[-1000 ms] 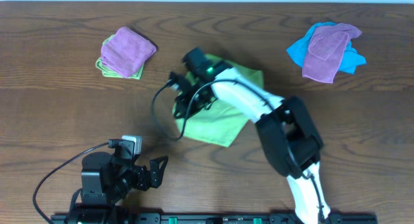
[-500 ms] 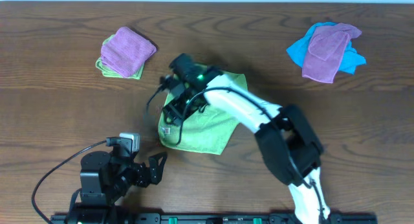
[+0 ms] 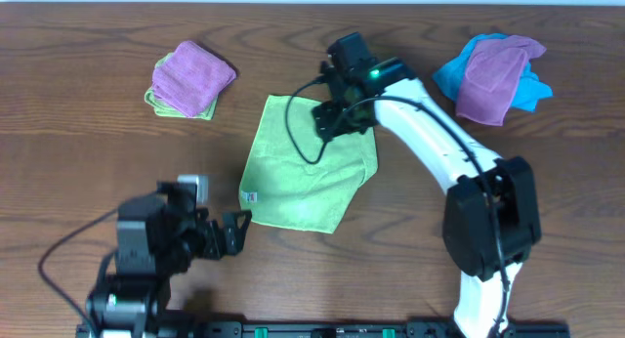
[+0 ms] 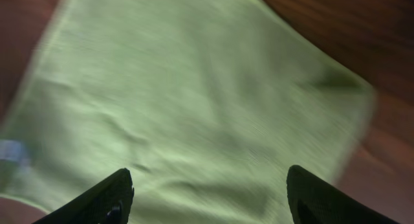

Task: Fold the cloth
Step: 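Move the left gripper to the green cloth's left corner and grasp it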

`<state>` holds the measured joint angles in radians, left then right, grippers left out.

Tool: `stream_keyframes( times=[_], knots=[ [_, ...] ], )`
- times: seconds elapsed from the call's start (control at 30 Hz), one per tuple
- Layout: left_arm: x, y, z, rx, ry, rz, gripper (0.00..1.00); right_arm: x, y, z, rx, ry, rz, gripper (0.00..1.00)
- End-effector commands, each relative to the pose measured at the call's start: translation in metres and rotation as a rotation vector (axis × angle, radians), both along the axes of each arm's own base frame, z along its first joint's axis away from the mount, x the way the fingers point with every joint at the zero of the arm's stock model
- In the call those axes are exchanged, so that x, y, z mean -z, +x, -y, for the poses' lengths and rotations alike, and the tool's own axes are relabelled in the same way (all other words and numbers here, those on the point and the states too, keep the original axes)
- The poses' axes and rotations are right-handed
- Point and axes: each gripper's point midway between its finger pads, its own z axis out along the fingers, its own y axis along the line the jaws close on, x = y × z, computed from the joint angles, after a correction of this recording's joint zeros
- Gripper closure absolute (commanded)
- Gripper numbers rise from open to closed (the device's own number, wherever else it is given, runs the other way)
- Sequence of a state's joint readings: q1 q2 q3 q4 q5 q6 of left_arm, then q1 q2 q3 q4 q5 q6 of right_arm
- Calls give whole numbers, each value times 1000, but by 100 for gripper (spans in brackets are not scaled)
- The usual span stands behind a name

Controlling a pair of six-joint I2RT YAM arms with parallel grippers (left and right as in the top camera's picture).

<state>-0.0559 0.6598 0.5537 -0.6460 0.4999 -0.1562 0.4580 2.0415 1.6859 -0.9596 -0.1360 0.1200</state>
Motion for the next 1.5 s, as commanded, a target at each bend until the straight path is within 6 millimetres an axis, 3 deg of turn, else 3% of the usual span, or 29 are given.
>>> stream_keyframes(
  times=[0.0,0.23,0.4,0.5,0.67,0.87,1.1,1.47],
  knots=[
    [2,14,6,27,15,-84,5,-12,4,22,70,-72,29,25],
    [28,34,42,183,63,-267,5,-11,9,37,75,-165,66,27],
    [42,34,70,281,38,-340,5,-12,13,47,90,-209,84,31],
    [46,36,77,303,20,-345,5,-11,13,48,91,-218,83,34],
    [54,37,73,288,48,-367,4,-2,8,50,87,-235,51,36],
    [74,27,36,189,246,-444,5,10,-1,45,100,-201,-20,38],
    [79,28,21,115,308,-465,5,10,1,37,101,-156,-20,38],
    [111,29,29,62,256,-557,5,10,-2,36,96,-149,-36,41]
  ],
)
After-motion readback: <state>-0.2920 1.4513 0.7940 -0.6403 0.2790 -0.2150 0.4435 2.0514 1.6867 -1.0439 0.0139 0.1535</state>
